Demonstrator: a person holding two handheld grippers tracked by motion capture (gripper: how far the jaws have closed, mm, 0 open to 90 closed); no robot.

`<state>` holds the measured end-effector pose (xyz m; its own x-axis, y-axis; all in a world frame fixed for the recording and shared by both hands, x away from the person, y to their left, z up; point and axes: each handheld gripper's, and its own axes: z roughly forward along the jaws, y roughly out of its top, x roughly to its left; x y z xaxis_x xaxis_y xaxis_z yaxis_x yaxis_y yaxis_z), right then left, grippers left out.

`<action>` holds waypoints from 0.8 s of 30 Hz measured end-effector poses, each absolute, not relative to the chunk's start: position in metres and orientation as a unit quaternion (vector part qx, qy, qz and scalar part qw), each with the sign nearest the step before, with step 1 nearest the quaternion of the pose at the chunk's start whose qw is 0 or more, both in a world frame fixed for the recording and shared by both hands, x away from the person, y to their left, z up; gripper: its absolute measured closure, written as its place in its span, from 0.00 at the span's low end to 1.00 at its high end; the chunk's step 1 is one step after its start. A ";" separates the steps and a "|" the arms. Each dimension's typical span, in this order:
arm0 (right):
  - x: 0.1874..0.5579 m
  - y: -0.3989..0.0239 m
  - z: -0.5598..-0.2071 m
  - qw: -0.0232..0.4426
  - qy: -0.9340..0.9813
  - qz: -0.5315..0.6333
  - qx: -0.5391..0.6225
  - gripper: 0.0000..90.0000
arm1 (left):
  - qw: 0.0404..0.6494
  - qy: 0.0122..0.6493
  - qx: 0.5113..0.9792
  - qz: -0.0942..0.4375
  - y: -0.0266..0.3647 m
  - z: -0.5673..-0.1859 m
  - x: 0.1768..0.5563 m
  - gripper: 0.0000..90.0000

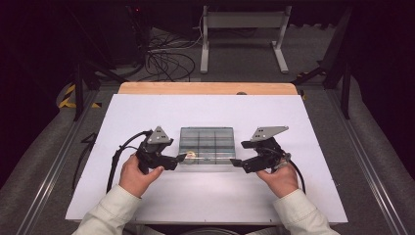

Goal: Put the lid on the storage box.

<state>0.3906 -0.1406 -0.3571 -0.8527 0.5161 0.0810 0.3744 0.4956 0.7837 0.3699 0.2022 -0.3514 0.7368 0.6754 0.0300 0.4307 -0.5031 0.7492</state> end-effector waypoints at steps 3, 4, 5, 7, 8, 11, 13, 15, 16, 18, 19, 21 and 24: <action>0.388 -0.142 -0.354 0.093 0.858 0.437 0.252 0.18 | 0.385 0.325 0.847 0.166 0.204 -0.351 0.368 0.29; 0.387 -0.143 -0.353 0.093 0.857 0.441 0.251 0.17 | 0.387 0.326 0.847 0.164 0.205 -0.351 0.368 0.28; 0.386 -0.144 -0.352 0.094 0.855 0.444 0.250 0.15 | 0.391 0.326 0.845 0.164 0.205 -0.351 0.368 0.28; 0.384 -0.145 -0.351 0.101 0.853 0.448 0.248 0.13 | 0.396 0.324 0.843 0.166 0.206 -0.350 0.367 0.27; 0.384 -0.145 -0.350 0.104 0.852 0.449 0.248 0.12 | 0.397 0.322 0.843 0.169 0.207 -0.350 0.367 0.26; 0.382 -0.147 -0.349 0.111 0.848 0.454 0.249 0.08 | 0.400 0.318 0.841 0.178 0.208 -0.348 0.364 0.25; 0.381 -0.149 -0.349 0.112 0.846 0.460 0.247 0.06 | 0.406 0.317 0.837 0.185 0.210 -0.348 0.362 0.23; 0.380 -0.150 -0.348 0.116 0.843 0.463 0.246 0.03 | 0.408 0.315 0.836 0.191 0.212 -0.347 0.360 0.22; 0.380 -0.151 -0.347 0.121 0.842 0.465 0.247 0.01 | 0.412 0.315 0.833 0.194 0.213 -0.347 0.359 0.21; 0.379 -0.153 -0.345 0.128 0.837 0.471 0.248 0.00 | 0.417 0.313 0.829 0.201 0.216 -0.347 0.358 0.19; 0.378 -0.153 -0.345 0.129 0.836 0.473 0.248 0.00 | 0.423 0.315 0.825 0.205 0.219 -0.347 0.357 0.19; 0.377 -0.155 -0.344 0.136 0.832 0.479 0.246 0.00 | 0.431 0.315 0.820 0.205 0.223 -0.346 0.355 0.18; 0.375 -0.158 -0.344 0.145 0.826 0.486 0.245 0.00 | 0.441 0.315 0.811 0.221 0.229 -0.345 0.349 0.18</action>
